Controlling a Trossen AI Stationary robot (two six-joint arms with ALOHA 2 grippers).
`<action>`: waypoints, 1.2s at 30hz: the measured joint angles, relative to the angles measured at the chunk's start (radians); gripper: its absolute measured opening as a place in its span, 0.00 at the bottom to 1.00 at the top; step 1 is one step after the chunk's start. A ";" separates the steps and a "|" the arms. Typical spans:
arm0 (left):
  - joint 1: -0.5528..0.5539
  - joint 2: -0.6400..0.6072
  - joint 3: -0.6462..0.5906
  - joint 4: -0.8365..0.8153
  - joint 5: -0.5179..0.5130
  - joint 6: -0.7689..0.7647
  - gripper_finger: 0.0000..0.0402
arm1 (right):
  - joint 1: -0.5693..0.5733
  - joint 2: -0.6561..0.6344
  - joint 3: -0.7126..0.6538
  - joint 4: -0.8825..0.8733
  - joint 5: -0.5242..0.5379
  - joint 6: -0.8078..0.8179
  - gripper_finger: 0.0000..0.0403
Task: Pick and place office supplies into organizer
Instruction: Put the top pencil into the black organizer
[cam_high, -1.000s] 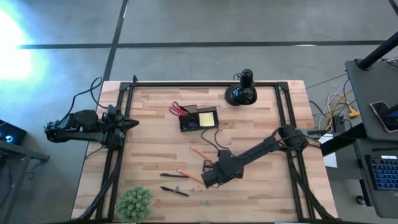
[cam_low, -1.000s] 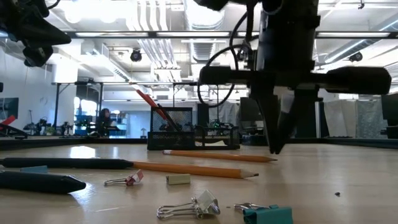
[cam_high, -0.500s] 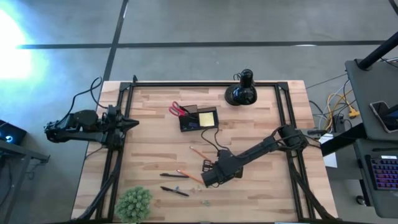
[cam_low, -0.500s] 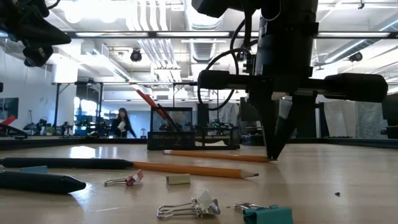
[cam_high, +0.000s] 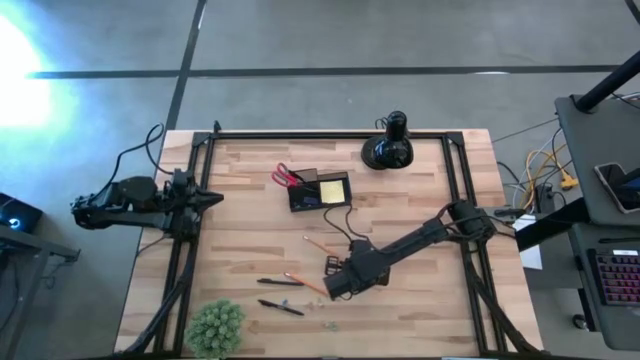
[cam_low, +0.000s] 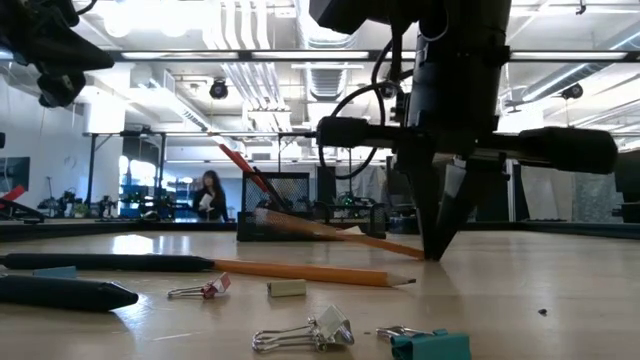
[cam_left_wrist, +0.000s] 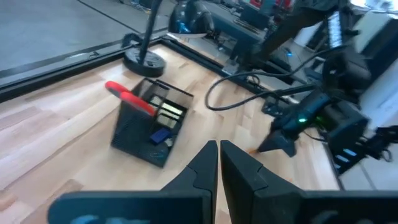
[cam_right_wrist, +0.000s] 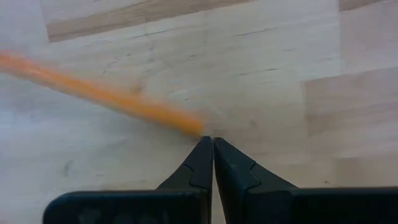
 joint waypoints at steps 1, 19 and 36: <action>0.000 0.000 0.001 0.009 0.015 0.001 0.01 | -0.001 0.001 0.000 0.001 0.000 0.000 0.02; 0.004 0.609 -0.075 0.500 0.213 0.114 0.01 | 0.001 -0.085 0.000 -0.052 0.050 0.006 0.02; 0.005 1.000 -0.082 0.912 0.380 0.106 0.01 | -0.010 -0.199 -0.249 0.157 0.001 -0.044 0.02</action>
